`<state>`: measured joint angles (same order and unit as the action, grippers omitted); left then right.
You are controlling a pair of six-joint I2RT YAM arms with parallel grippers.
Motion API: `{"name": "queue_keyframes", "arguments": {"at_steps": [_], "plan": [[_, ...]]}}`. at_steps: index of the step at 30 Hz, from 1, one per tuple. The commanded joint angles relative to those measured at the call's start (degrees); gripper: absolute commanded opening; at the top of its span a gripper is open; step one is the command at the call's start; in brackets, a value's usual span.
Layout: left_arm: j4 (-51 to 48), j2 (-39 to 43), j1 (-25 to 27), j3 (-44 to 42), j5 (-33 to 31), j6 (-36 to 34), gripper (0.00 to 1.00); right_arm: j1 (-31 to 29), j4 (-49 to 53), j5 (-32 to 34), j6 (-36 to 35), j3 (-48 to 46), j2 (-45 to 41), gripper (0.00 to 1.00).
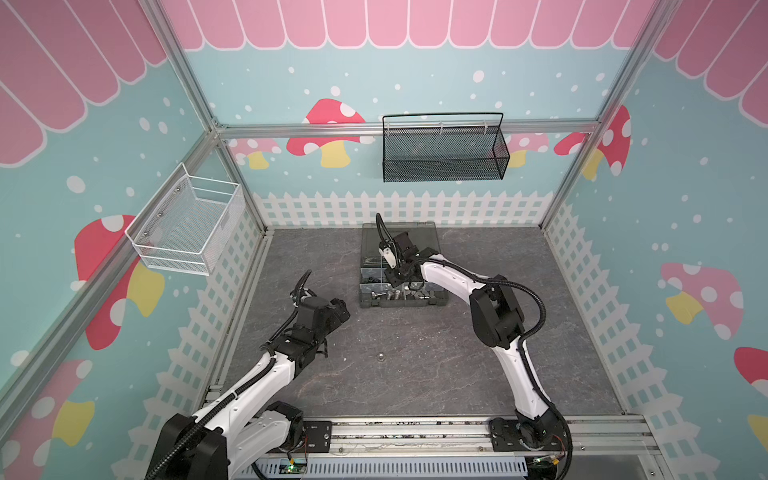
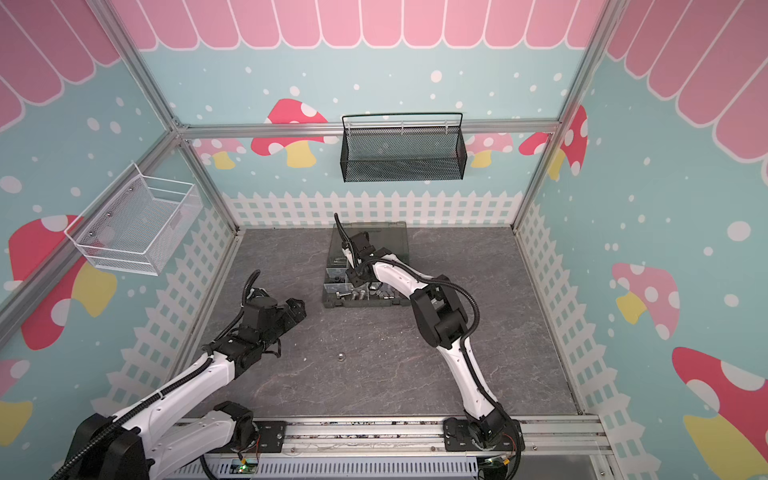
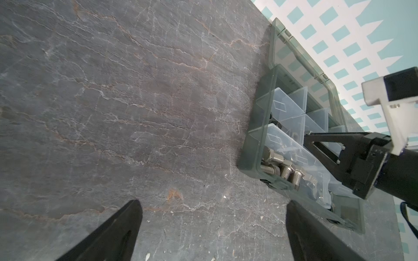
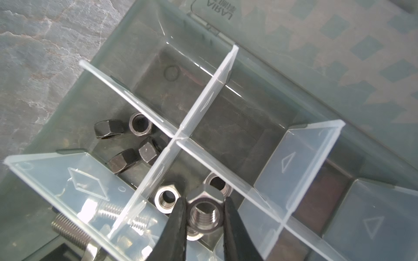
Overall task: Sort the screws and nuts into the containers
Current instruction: 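Carry the silver nut with the right gripper into the organizer compartment, then open the right gripper to release the nut among the silver nuts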
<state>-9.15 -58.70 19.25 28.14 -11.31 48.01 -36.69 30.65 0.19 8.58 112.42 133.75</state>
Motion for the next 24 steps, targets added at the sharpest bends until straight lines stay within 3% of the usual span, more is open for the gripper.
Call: {"name": "queue_keyframes", "arguments": {"at_steps": [1, 13, 19, 24], "plan": [[0.53, 0.15, -0.35, 0.03, -0.11, 0.68, 1.0, 0.47, 1.34, -0.68, -1.11, 1.64, 1.4, 0.09], [0.52, -0.16, -0.35, 0.36, 0.06, 0.63, 1.0, 0.46, 1.25, -3.65, -1.55, 4.19, 4.41, 0.13], [0.67, -0.52, -0.35, 0.68, 0.24, 0.68, 1.0, 0.39, 1.33, -4.11, -1.54, 4.21, 4.41, 0.29], [0.71, -0.96, -0.35, 0.99, 0.52, 0.64, 1.0, 0.41, 1.32, -4.36, -1.72, 4.44, 4.24, 0.31]]}}
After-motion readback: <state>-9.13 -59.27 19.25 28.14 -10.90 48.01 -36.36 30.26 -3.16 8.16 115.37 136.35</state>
